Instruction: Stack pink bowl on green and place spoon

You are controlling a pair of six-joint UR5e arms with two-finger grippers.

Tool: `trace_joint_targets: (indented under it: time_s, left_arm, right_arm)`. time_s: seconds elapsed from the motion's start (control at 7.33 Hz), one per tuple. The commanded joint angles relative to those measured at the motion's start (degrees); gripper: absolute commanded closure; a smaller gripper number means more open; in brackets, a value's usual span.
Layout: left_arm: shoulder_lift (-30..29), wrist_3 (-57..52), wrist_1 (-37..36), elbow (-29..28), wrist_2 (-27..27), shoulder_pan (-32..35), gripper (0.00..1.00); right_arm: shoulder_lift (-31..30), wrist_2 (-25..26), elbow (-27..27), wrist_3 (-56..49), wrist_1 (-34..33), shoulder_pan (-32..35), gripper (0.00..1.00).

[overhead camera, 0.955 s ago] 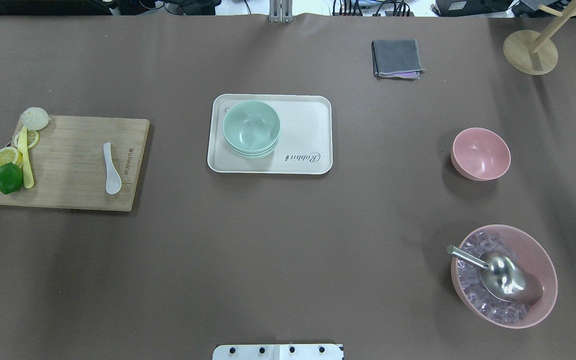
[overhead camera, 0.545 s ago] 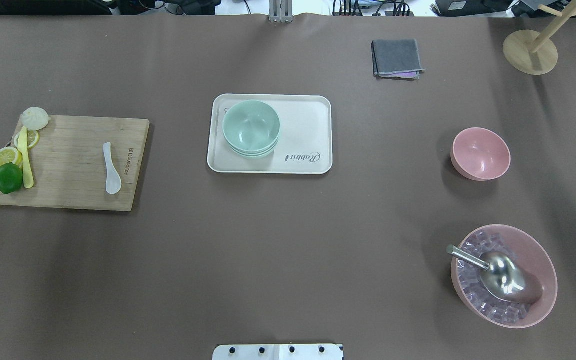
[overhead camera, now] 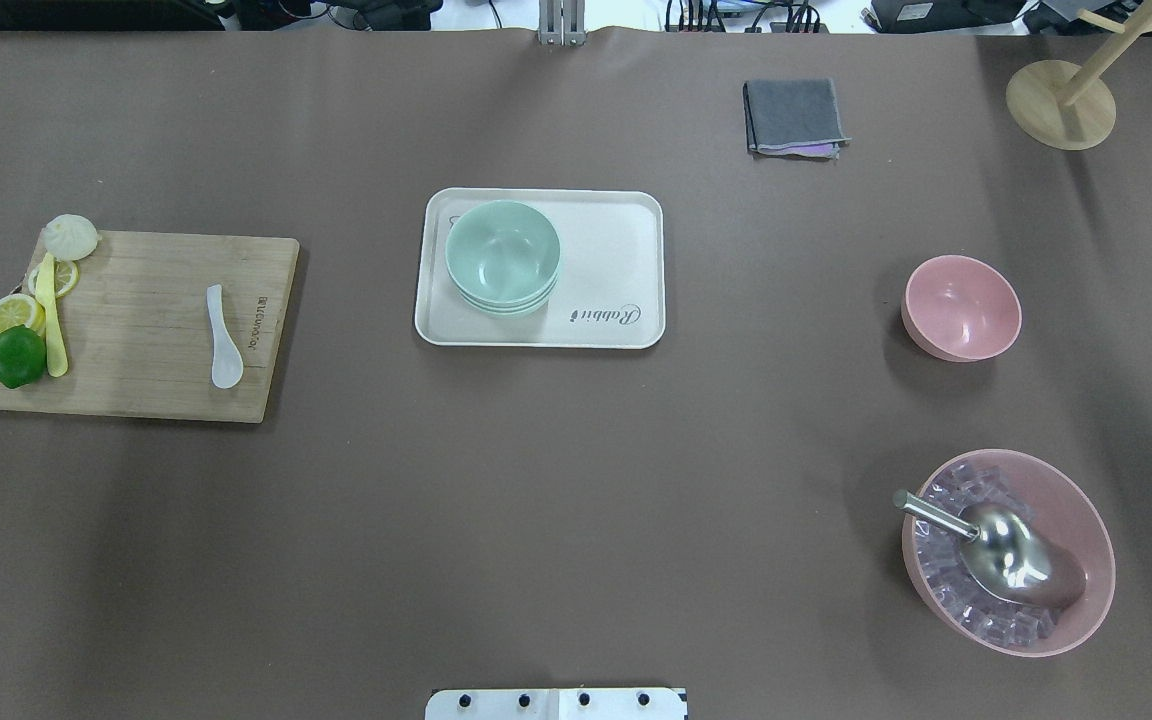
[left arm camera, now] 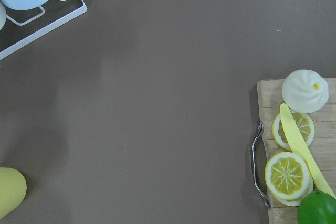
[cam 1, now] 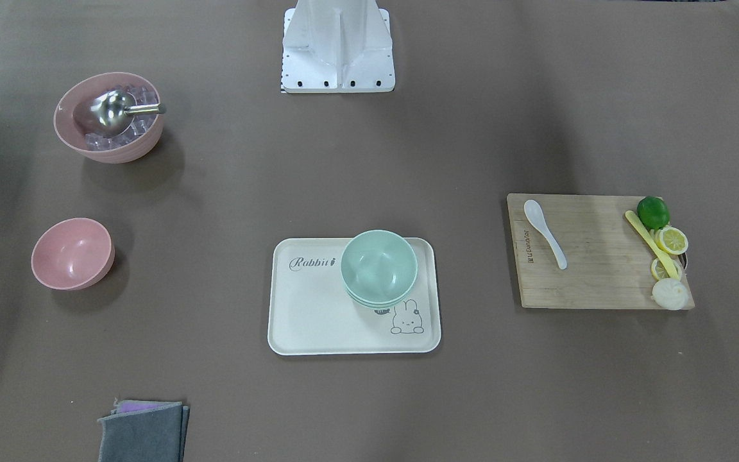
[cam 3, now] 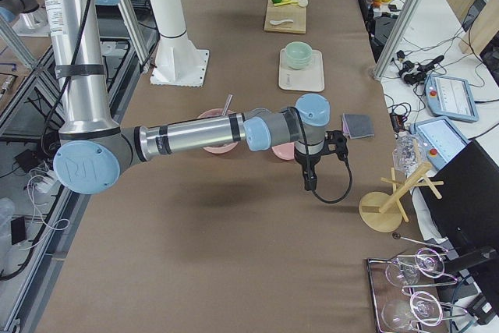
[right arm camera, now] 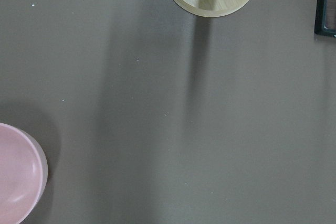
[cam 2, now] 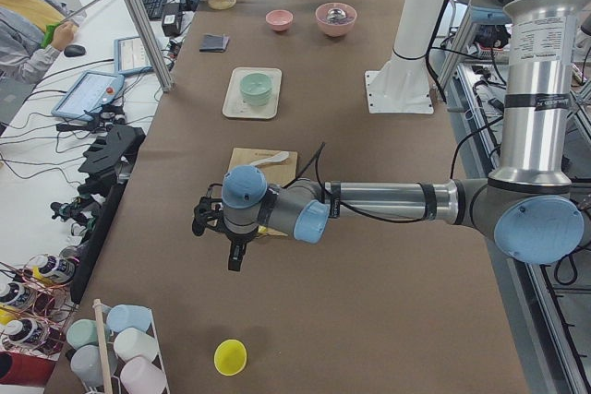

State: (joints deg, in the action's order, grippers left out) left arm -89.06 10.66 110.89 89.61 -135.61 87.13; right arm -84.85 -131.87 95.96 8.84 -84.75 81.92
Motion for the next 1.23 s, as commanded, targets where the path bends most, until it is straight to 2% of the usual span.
trace_joint_targets:
  time_s: [0.0, 0.41, 0.68, 0.95, 1.09]
  left_arm:
    - [0.0, 0.0, 2.4, -0.2, 0.0, 0.0, 0.02]
    - [-0.7, 0.2, 2.0, -1.6, 0.2, -1.9, 0.02]
    - [-1.6, 0.2, 2.2, -2.3, 0.4, -4.6, 0.02]
    - [-1.6, 0.2, 2.2, -3.4, 0.5, -4.8, 0.02]
    - [-2.6, 0.3, 1.7, -4.3, 0.4, -4.9, 0.02]
  right_arm:
    - [-2.1, -0.1, -0.4, 0.0, 6.0, 0.0, 0.00]
    - [-2.3, -0.3, -1.0, 0.0, 12.1, -4.3, 0.00]
    - [-1.4, 0.0, -2.2, 1.6, 12.9, -9.9, 0.00]
    - [1.3, 0.2, -3.4, 12.1, 13.0, -14.7, 0.00]
    - [3.0, 0.2, -5.3, 12.7, 13.0, -16.3, 0.00]
